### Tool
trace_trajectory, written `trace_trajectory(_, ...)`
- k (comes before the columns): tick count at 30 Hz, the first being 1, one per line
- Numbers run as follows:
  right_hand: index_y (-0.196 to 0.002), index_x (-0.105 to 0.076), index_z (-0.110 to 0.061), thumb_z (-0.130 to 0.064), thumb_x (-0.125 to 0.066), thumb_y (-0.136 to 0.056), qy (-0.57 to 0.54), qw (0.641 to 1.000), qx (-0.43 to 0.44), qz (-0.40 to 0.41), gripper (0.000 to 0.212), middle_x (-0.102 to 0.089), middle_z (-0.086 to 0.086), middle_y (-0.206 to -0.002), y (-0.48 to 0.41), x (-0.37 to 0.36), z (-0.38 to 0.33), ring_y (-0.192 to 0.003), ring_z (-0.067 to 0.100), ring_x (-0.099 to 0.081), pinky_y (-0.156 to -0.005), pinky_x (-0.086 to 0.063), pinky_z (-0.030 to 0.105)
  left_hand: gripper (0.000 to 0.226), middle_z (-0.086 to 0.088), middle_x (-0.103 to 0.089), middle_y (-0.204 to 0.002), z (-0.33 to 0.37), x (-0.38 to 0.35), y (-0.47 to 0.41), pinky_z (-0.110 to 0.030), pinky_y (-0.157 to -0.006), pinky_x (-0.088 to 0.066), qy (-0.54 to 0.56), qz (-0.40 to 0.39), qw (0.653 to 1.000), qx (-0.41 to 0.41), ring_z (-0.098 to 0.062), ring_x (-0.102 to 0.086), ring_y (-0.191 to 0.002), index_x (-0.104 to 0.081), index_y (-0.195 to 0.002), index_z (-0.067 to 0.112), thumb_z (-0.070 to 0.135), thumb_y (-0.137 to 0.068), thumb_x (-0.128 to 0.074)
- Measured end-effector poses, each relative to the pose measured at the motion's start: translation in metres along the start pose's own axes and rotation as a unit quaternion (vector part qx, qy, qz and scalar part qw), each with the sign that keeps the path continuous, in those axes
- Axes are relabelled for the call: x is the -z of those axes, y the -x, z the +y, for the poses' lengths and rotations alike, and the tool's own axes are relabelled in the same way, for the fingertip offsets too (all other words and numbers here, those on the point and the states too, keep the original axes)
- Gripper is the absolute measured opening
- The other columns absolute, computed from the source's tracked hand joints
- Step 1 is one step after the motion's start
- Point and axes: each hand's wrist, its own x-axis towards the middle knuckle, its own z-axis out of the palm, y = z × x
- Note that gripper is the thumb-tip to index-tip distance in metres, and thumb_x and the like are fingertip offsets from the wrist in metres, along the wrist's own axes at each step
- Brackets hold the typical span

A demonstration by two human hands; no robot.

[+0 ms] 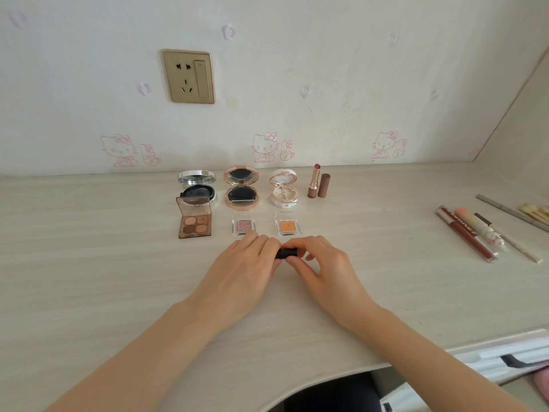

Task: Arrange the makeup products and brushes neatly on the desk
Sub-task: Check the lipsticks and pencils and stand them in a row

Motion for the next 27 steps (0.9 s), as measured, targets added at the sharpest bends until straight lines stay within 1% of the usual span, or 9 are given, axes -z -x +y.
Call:
trace_trajectory(5,-0.110,-0.066,-0.018,-0.013,-0.060,-0.092,0.015,1.000,0.019,-0.018,0.020,-0.064,-0.013,-0.098,0.002,-0.001,0.000,-0.093,0.004,-0.053,-0.083,-0.039,0.010,0.026,0.002,-0.058,-0.069,-0.001,0.003,0.002,-0.030,-0.057,-0.041,-0.013,-0.010,1.000,-0.004,-0.021,-0.051,-0.070,-0.057,-0.087,0.012,0.033,-0.093,-0.042)
trace_trajectory(8,-0.110,-0.065,-0.017,-0.013,-0.062,-0.091,0.016,0.999,0.024,-0.016,0.020,-0.061,-0.016,-0.097,0.003,-0.001,0.001,-0.094,0.003,-0.052,-0.084,-0.038,0.009,0.038,0.006,-0.060,-0.072,-0.007,0.003,0.002,-0.027,-0.063,-0.037,0.005,-0.042,0.999,0.024,-0.018,-0.048,-0.076,-0.054,-0.096,0.017,0.046,-0.093,-0.031)
trace_trajectory(10,-0.109,-0.065,-0.017,-0.012,-0.064,-0.089,0.013,0.999,0.027,-0.012,0.020,-0.060,-0.017,-0.097,0.003,0.000,0.001,-0.093,0.002,-0.051,-0.084,-0.038,0.009,0.039,0.010,-0.059,-0.078,-0.010,0.002,0.004,-0.026,-0.068,-0.037,0.021,-0.049,0.998,0.032,-0.015,-0.046,-0.081,-0.052,-0.102,0.021,0.050,-0.093,-0.028)
trace_trajectory(14,-0.106,-0.065,-0.019,-0.010,-0.067,-0.086,0.003,1.000,0.018,-0.001,0.022,-0.063,-0.014,-0.096,0.003,0.000,-0.002,-0.091,0.004,-0.052,-0.082,-0.040,0.013,0.036,0.016,-0.048,-0.090,-0.011,0.000,0.007,-0.022,-0.072,-0.033,0.072,-0.054,0.995,0.047,-0.009,-0.043,-0.089,-0.048,-0.113,0.026,0.051,-0.092,-0.035)
trace_trajectory(18,-0.103,-0.064,-0.021,-0.008,-0.068,-0.083,-0.035,0.999,-0.001,0.029,0.024,-0.059,-0.020,-0.090,0.003,0.004,-0.004,-0.086,0.004,-0.053,-0.077,-0.040,0.013,0.035,0.021,-0.039,-0.082,-0.011,0.000,0.006,-0.022,-0.067,-0.032,0.119,-0.030,0.989,0.078,-0.004,-0.039,-0.082,-0.050,-0.106,0.024,0.052,-0.090,-0.035)
trace_trajectory(20,-0.102,-0.063,-0.024,-0.007,-0.068,-0.083,-0.052,0.998,-0.022,0.042,0.026,-0.059,-0.020,-0.089,0.003,0.005,-0.004,-0.085,0.003,-0.053,-0.076,-0.040,0.011,0.032,0.023,-0.039,-0.080,-0.012,0.000,0.006,-0.021,-0.065,-0.030,0.137,-0.022,0.987,0.084,-0.003,-0.037,-0.081,-0.050,-0.102,0.024,0.050,-0.090,-0.036)
trace_trajectory(23,-0.099,-0.061,-0.032,-0.005,-0.067,-0.083,-0.073,0.994,-0.045,0.070,0.032,-0.061,-0.010,-0.089,0.002,0.006,-0.003,-0.081,0.009,-0.056,-0.074,-0.043,0.012,0.024,0.025,-0.044,-0.083,-0.013,-0.002,0.007,-0.020,-0.068,-0.036,0.173,-0.016,0.980,0.100,-0.001,-0.042,-0.086,-0.049,-0.099,0.028,0.047,-0.093,-0.035)
trace_trajectory(25,-0.099,-0.062,-0.031,-0.002,-0.066,-0.083,-0.074,0.992,-0.053,0.089,0.033,-0.060,-0.003,-0.088,0.002,0.006,-0.002,-0.077,0.014,-0.056,-0.073,-0.045,0.015,0.023,0.021,-0.048,-0.085,-0.014,-0.004,0.007,-0.021,-0.070,-0.038,0.197,-0.008,0.974,0.109,0.000,-0.044,-0.091,-0.050,-0.098,0.029,0.043,-0.095,-0.033)
trace_trajectory(27,-0.100,-0.064,-0.028,-0.002,-0.066,-0.083,-0.069,0.991,-0.058,0.098,0.031,-0.056,-0.004,-0.087,0.001,0.006,-0.001,-0.076,0.014,-0.055,-0.072,-0.045,0.014,0.026,0.018,-0.052,-0.089,-0.015,-0.006,0.007,-0.023,-0.077,-0.038,0.218,-0.003,0.969,0.118,-0.003,-0.045,-0.095,-0.051,-0.101,0.027,0.040,-0.096,-0.029)
